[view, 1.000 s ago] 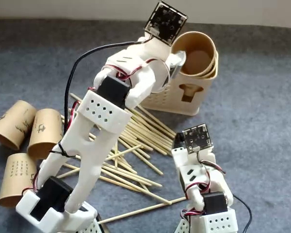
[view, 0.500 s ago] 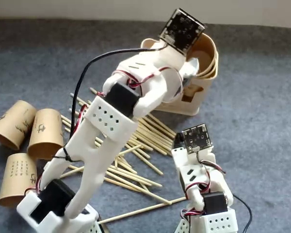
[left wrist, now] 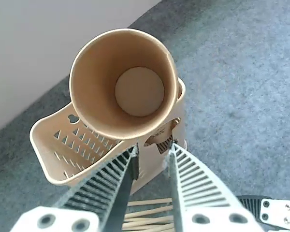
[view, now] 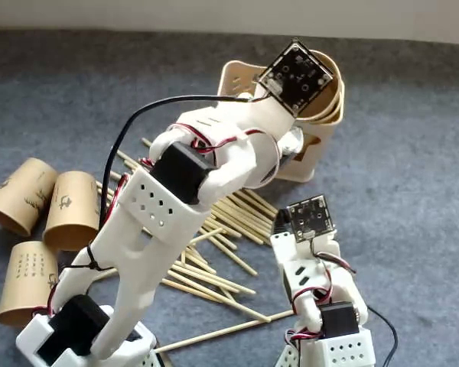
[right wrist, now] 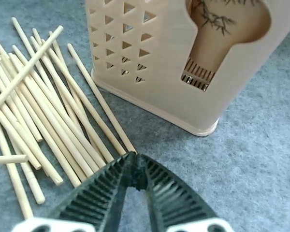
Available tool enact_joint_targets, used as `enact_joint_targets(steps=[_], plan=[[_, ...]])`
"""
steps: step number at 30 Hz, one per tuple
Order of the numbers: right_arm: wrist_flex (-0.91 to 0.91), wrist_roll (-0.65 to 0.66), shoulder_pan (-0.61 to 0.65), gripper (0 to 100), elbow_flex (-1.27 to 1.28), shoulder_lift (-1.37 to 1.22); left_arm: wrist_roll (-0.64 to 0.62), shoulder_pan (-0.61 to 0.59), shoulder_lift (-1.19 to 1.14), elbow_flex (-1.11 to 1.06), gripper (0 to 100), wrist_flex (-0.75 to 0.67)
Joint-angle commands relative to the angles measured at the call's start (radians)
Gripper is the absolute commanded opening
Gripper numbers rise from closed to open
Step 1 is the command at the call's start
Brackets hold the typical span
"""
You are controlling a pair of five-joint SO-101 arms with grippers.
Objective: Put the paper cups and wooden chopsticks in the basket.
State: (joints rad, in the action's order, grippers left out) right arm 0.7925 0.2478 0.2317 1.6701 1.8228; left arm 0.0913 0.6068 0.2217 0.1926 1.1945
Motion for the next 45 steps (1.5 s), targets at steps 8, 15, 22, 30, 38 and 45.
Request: enact_joint_targets(steps=[8, 15, 22, 30, 38, 45], plan=[[-0.031, 0.012, 0.007, 1.0, 0.099, 0.005, 0.017, -0.012, 0.028, -0.015, 11, -0.074], [-0.031, 0.012, 0.007, 1.0, 0.099, 0.005, 0.081, -0.047, -0.053, -0.090, 11, -0.233], [-0.031, 0.014, 0.007, 1.0, 0.099, 0.005, 0.081, -0.062, -0.073, -0.076, 9, -0.313], [-0.031, 0.014, 0.007, 1.0, 0.099, 0.005, 0.081, -0.050, -0.074, -0.002, 5, -0.313], [-0.031, 0.014, 0.007, 1.0, 0.099, 0.005, 0.081, -0.024, -0.073, 0.005, 5, -0.310], [-0.031, 0.014, 0.007, 1.0, 0.099, 0.005, 0.084, -0.027, 0.012, 0.002, 5, -0.150]])
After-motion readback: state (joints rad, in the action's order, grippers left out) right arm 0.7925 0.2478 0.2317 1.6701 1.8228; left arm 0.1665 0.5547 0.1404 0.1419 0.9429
